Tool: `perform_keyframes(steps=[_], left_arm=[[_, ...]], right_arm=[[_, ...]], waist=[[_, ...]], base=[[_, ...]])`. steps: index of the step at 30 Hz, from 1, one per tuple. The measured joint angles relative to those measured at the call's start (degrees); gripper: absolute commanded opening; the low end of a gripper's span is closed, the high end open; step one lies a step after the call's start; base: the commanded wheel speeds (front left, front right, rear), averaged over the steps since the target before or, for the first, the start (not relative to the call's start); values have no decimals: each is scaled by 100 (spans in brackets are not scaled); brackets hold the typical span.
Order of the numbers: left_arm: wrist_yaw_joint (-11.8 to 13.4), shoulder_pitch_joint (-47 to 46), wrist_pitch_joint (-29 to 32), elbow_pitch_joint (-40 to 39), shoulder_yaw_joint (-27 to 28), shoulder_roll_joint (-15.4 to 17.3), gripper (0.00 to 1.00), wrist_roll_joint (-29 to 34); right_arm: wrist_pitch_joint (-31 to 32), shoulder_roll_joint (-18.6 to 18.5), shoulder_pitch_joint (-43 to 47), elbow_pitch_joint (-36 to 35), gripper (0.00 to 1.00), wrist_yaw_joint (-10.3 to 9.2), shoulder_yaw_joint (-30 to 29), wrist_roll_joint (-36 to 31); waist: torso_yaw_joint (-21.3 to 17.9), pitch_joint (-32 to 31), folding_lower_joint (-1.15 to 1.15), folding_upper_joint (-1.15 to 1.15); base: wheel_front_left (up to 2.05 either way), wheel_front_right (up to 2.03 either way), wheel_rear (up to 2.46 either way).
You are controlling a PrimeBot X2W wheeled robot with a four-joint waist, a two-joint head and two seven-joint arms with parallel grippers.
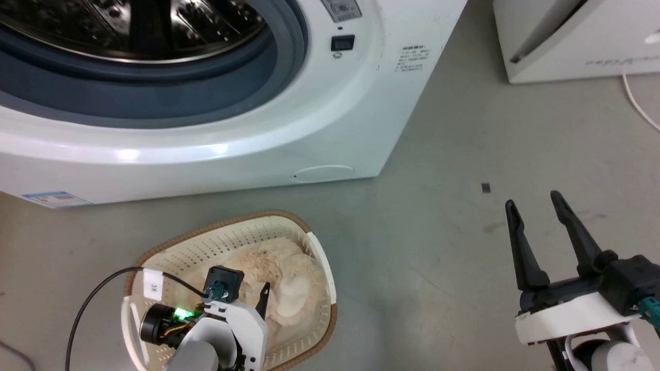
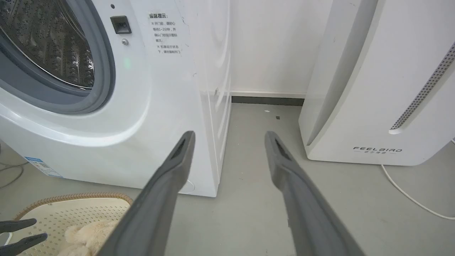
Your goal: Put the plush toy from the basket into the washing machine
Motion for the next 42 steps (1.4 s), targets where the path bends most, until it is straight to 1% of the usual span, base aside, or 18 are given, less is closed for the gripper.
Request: perform_keyframes(steps=[4,11,17,25,30,33,36,37,42], left_arm=[[-48,-171,38,254,-110,54,100,-41],[-47,-561,36,670,-283,170,100,-90],[7,-807,77,1036,-504,320,100,-87],[30,-1257,83,1569,-931,423,100,-23],[172,-1535,-47,1859,-1128,528,100,25],[229,-1669,-104,2033,-1103,552,100,-96],[224,-1795,-76,2214,-1185,582,100,-108],[221,-1936,-32,2385,-1357,631,100,-83],[223,-2186,-25,2648,-1523,682,100,-92]], right_arm=[[-56,0,-59,-35,100,0,2,16],[-129,0,-152,-88,100,0,-10,104],[-209,0,-231,-143,100,0,-19,152],[-310,0,-316,-197,100,0,-29,209],[-377,0,-339,-223,100,0,-53,255],[-410,0,-354,-257,100,0,-76,265],[-452,0,-393,-282,100,0,-98,290],[-486,0,-431,-314,100,0,-107,304],[-515,0,-492,-361,100,0,-124,305]], waist=[[-67,205,0,0],[-170,610,0,0],[-270,954,0,0],[-394,1434,0,0],[-459,1688,0,0],[-502,1835,0,0],[-541,1978,0,0],[-577,2118,0,0],[-619,2343,-1,0]], base=[[0,0,0],[0,0,0],[0,0,0],[0,0,0],[0,0,0],[0,0,0],[0,0,0],[0,0,0],[0,0,0]])
